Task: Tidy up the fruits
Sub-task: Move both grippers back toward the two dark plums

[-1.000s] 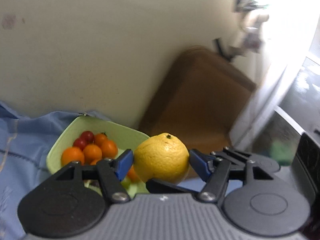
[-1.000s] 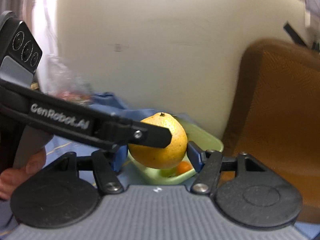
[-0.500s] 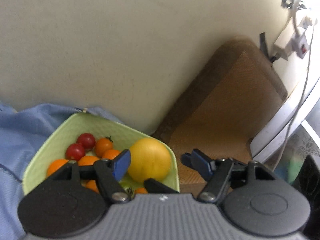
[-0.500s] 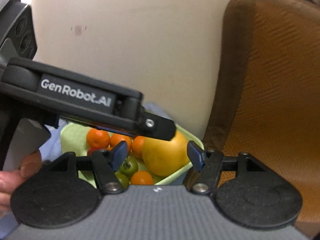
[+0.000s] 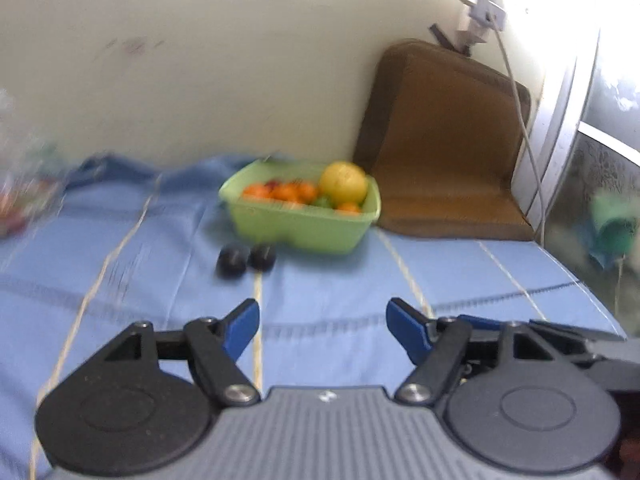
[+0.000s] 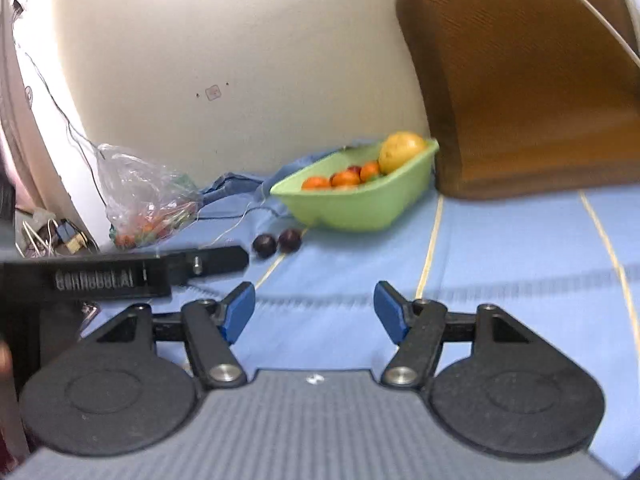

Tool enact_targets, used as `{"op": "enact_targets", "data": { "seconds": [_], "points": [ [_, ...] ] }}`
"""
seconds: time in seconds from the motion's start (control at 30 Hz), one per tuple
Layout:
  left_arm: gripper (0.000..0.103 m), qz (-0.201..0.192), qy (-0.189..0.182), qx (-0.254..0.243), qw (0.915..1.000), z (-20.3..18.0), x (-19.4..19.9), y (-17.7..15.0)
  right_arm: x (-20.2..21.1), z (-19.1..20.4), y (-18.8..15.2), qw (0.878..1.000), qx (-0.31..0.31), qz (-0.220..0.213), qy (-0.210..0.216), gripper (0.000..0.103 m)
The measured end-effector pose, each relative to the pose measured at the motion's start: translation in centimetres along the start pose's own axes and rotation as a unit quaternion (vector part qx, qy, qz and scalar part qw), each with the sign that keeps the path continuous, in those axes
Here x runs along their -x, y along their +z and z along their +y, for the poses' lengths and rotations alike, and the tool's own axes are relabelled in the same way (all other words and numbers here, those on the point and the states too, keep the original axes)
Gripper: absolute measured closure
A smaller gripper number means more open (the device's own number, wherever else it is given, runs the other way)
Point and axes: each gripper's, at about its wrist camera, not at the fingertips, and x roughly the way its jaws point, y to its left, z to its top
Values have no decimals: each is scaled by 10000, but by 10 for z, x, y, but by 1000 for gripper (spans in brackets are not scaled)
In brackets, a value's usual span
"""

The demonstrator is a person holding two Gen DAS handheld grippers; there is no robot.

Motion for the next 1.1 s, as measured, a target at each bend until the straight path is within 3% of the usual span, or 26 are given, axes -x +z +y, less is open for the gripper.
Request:
{"op": "enact_targets", "data": {
  "seconds": [0.13, 0.43, 0.63, 1.1],
  "points": [
    [30, -72, 274, -24, 9996, 4, 20, -21, 10, 16, -22, 9999, -154, -44, -60, 34],
    [29, -293, 660, -255, 9971, 4, 40, -38, 17, 16, -30, 9989, -394, -168, -212, 34],
    [29, -302, 746, -276, 9964, 7, 36, -38, 22, 18, -24, 9983, -289, -343, -361, 34],
    [28, -259, 921, -207, 9952, 32, 18, -43, 1, 23, -22, 9988, -76, -157, -453, 35]
  ]
}}
